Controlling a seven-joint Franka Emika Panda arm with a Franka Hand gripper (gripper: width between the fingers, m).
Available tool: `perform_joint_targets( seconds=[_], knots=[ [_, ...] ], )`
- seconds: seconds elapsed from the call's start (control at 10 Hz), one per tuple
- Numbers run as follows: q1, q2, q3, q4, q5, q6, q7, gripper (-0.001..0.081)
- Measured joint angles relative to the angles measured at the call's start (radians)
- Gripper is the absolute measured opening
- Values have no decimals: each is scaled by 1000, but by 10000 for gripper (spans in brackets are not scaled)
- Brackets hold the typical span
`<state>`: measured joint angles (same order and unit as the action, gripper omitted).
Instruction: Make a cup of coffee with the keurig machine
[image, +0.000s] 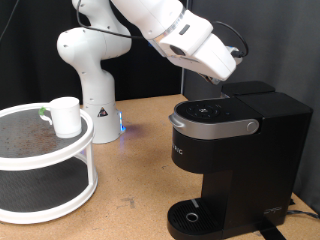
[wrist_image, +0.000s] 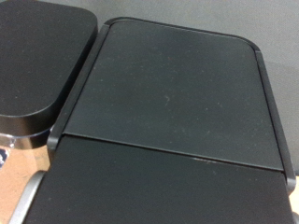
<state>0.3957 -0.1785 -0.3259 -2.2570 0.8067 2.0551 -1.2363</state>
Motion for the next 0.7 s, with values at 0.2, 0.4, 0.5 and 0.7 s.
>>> perform_joint_targets(
  seconds=[0.2,0.4,0.5,0.7],
  knots=[
    [1,-2,6,-18,40,79,4,3],
    [2,-29,17,-62,186,209,19,3],
    [-4,-57,17,-87,201,216,64,3],
    [-39,-120,16,-128,81,143,205,3]
  ],
)
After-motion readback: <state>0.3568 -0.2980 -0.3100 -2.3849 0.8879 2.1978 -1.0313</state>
